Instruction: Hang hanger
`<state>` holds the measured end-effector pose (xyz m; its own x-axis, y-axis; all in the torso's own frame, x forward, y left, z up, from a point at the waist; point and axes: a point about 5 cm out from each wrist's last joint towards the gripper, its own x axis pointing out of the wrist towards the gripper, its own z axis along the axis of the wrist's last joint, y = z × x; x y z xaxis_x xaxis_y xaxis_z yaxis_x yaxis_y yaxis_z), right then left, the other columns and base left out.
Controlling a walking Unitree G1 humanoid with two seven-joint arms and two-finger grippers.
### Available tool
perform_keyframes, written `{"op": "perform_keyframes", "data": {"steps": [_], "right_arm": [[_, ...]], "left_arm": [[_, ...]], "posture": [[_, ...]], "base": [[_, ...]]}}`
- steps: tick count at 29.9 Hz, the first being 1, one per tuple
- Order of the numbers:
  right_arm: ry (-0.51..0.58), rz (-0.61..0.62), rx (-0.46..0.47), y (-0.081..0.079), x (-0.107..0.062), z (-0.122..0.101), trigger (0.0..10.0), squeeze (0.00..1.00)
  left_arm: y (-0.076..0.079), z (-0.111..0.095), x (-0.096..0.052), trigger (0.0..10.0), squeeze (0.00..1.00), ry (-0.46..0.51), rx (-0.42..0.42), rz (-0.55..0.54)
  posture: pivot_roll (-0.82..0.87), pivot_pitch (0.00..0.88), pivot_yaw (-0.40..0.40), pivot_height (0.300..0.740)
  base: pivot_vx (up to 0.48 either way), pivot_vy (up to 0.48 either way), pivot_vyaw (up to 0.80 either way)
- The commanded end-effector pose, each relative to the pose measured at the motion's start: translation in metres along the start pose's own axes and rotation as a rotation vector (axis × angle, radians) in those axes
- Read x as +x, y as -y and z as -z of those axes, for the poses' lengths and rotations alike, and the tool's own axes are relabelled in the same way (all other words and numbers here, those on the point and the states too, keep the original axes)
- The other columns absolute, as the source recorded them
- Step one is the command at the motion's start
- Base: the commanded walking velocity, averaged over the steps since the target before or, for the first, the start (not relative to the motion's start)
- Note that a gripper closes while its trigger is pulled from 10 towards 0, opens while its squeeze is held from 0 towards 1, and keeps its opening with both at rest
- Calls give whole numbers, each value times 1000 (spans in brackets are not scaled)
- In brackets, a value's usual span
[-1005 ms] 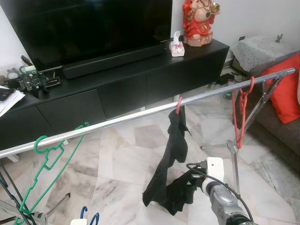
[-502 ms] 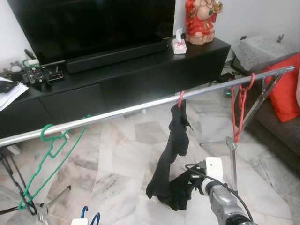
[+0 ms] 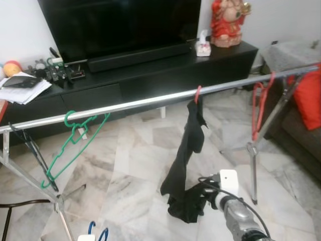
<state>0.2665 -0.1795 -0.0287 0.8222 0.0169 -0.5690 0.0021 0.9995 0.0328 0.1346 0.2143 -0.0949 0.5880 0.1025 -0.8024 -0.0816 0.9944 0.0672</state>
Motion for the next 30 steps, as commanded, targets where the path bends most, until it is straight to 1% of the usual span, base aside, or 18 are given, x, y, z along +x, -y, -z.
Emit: {"op": "perform_keyframes", "data": {"steps": [1,15,23,30], "right_arm": [[14,3,-7,2,0,-3,10000,0],[13,1,-9,1,0,-2,10000,0],[14,-3,-25,0,0,-2,10000,0],[40,-19,-34,-2,2,-9,10000,0]], "left_arm": [[3,5,-1,10000,0,-18,-2,9],[6,6,-1,10000,0,-24,4,17],[6,8,-2,10000,0,-29,0,20],[6,9,-2,10000,0,-36,0,17]], "posture": [[-118,0,48,740],[-118,0,51,740],[-116,0,50,740],[-115,0,50,740]], "base": [[-259,0,0],[-261,0,0],[-263,0,0],[-261,0,0]]}}
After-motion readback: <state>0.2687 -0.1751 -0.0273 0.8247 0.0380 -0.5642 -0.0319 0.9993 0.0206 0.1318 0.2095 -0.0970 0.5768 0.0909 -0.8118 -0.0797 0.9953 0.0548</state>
